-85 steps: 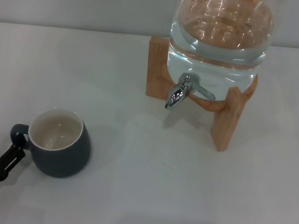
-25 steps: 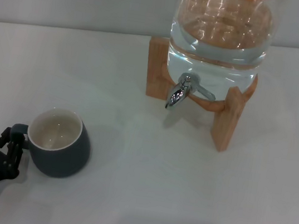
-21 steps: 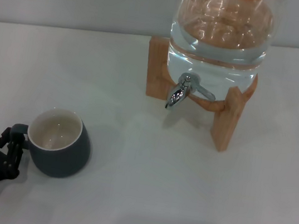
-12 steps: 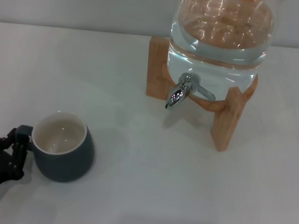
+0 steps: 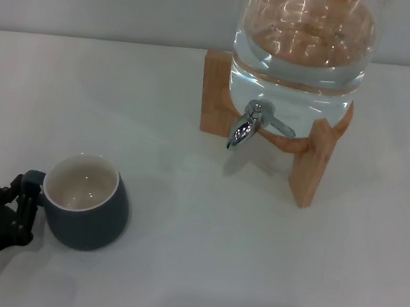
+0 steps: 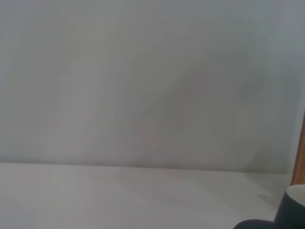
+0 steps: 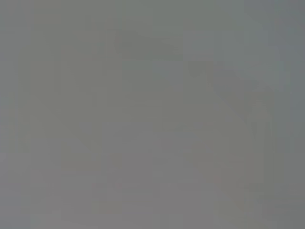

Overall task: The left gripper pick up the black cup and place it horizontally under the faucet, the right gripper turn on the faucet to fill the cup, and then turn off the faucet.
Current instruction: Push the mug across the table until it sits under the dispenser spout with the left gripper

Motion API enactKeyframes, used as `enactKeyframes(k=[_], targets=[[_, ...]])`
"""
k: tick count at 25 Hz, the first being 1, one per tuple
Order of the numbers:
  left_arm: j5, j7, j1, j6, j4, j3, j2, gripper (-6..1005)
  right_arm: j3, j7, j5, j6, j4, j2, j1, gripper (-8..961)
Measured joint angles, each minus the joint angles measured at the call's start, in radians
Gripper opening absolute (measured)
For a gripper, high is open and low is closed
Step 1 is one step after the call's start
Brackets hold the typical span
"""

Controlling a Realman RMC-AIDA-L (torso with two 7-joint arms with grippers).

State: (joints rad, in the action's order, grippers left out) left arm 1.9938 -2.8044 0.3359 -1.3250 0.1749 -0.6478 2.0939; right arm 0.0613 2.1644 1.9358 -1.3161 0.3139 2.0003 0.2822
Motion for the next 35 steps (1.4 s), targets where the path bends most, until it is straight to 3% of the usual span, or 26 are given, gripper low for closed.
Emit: enactKeyframes(k=[35], targets=[[-0.002,0.010,0.072,-0.042,-0.003,-0.005,-0.003,135,0.005,-0.005,0.000,-0.005,-0.003,0.000,-0.004,842]])
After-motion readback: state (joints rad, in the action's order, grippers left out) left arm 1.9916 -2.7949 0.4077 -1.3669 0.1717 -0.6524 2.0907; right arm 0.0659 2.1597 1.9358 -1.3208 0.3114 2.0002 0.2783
